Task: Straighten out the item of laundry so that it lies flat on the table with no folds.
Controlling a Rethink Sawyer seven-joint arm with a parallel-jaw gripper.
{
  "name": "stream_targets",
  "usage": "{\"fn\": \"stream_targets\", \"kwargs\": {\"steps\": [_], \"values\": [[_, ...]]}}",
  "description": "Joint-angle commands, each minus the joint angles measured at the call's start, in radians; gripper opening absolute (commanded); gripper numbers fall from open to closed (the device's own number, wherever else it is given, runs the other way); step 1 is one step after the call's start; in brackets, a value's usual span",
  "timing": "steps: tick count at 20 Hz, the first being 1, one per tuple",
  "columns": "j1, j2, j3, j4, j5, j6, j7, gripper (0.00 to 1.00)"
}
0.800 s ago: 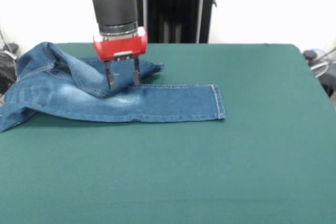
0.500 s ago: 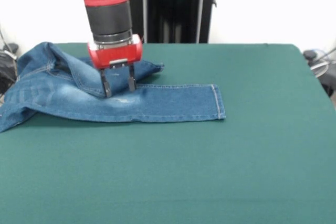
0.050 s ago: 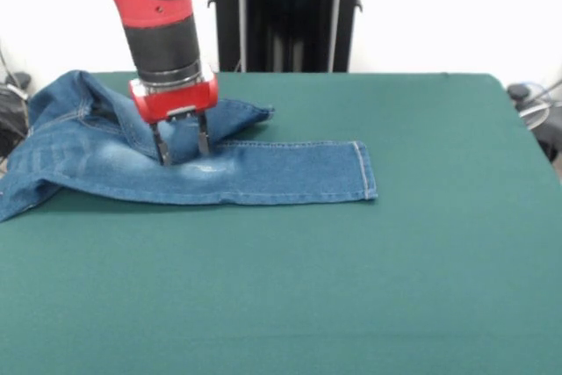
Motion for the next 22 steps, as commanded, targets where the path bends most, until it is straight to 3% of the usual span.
{"fn": "stream_targets", "kwargs": {"steps": [1, 11, 17, 22], "values": [[0.074, 0.125, -0.006, -0.122, -0.128, 0.067, 0.008, 1.0], [0.105, 0.103, -0.061, -0.106, -0.17, 0.083, 0.066, 1.0], [0.072, -0.068, -0.116, 0.026, -0.162, 0.147, 0.064, 1.0], [0.056, -0.026, -0.141, 0.039, -0.189, 0.106, 0.073, 1.0]]}}
